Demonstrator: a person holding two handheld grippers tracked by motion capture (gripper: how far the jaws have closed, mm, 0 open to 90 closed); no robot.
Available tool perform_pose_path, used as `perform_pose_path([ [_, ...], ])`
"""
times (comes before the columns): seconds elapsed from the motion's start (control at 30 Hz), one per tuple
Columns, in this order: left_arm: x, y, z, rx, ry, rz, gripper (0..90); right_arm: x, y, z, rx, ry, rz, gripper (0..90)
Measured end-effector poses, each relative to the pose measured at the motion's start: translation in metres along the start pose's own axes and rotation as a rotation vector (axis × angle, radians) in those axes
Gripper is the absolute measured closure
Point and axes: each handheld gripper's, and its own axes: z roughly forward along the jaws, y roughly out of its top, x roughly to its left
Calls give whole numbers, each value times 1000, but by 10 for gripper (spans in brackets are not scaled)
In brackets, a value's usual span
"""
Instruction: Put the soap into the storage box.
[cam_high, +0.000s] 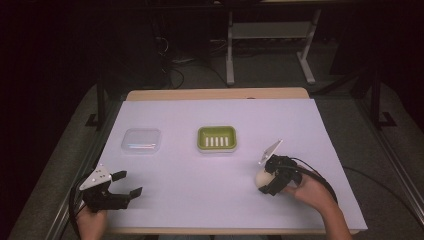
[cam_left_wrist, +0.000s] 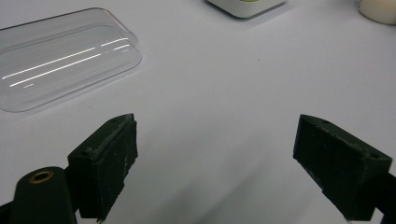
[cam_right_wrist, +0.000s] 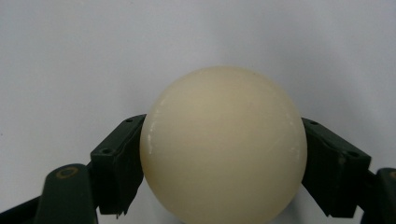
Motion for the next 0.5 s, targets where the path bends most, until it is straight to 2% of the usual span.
perform_pose_path([
  [0.23,0,0,0,-2,-2,2,130,0,2,-1,9,6,0,221],
  [0.5,0,0,-1,-15,2,-6,130,-2,4,-4,-10,24,10,221],
])
